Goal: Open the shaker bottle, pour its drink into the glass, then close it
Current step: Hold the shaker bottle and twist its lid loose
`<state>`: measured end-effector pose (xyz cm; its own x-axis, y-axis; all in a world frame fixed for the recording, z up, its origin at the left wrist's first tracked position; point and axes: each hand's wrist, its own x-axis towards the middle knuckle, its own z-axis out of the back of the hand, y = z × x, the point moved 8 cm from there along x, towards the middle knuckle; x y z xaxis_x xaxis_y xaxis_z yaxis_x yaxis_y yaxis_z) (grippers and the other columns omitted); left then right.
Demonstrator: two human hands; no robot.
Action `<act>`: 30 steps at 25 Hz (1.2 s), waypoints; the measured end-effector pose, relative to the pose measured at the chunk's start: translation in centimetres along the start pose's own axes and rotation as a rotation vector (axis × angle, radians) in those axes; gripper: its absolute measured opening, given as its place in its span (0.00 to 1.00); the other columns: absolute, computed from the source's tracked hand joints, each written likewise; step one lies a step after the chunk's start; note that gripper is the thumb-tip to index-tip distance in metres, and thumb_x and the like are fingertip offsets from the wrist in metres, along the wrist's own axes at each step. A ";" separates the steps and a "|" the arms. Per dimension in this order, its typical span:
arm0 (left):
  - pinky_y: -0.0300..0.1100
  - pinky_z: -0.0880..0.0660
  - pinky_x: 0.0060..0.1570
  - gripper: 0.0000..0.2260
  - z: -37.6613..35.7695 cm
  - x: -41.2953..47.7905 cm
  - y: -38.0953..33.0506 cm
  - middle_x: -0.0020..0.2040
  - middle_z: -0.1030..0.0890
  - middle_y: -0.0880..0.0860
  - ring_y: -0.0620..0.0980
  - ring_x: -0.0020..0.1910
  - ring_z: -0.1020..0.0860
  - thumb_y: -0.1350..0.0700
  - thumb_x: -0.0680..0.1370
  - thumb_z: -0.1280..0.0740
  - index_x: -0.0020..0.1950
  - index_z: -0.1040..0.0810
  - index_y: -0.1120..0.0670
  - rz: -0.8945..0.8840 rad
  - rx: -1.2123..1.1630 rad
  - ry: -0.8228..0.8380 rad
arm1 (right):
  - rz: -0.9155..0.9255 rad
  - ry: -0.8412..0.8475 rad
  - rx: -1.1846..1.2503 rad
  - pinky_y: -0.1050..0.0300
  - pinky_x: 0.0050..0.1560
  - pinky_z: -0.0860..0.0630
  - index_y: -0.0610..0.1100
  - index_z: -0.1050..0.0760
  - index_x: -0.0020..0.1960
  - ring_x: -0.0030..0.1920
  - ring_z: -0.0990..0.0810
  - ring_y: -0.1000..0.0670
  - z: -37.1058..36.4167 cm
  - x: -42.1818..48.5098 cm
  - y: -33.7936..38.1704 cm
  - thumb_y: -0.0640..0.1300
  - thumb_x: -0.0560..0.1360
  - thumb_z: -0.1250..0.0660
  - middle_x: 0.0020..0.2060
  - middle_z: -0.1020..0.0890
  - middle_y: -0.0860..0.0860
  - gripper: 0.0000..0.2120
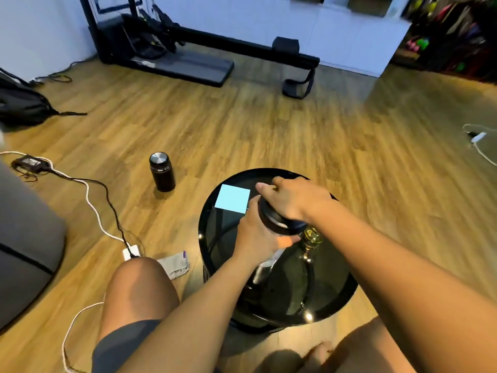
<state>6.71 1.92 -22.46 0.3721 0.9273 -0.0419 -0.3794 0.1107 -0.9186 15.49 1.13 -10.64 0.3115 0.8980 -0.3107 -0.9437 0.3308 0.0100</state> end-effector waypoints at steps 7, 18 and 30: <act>0.27 0.26 0.49 0.47 -0.2 -0.1 0.5 0.56 0.20 0.39 0.37 0.55 0.20 0.36 0.54 0.18 0.70 0.33 0.42 0.019 -0.044 0.022 | 0.400 0.113 0.105 0.45 0.69 0.34 0.61 0.21 0.57 0.69 0.31 0.49 0.1 -1.7 2.3 0.58 0.63 0.35 0.60 0.20 0.60 0.22; 0.50 0.20 0.61 0.47 0.4 -0.4 0.1 0.62 0.19 0.47 0.47 0.62 0.20 0.40 0.57 0.15 0.71 0.33 0.45 -0.015 -0.020 0.000 | 0.184 0.298 -0.237 0.47 0.55 0.24 0.52 0.48 0.81 0.59 0.23 0.43 0.7 -0.8 0.1 0.54 0.71 0.24 0.68 0.25 0.45 0.47; 0.42 0.21 0.62 0.47 0.3 -0.4 0.0 0.62 0.20 0.45 0.44 0.62 0.21 0.40 0.57 0.15 0.69 0.36 0.41 -0.022 0.007 0.043 | 0.089 -0.030 -0.324 0.51 0.40 0.30 0.46 0.23 0.65 0.47 0.21 0.44 1.3 -0.7 0.6 0.63 0.83 0.58 0.46 0.20 0.46 0.32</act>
<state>6.31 1.67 -22.28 0.4162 0.9085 -0.0383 -0.3762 0.1337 -0.9169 14.82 1.11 -9.19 0.2250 0.9288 -0.2945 -0.9523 0.1457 -0.2680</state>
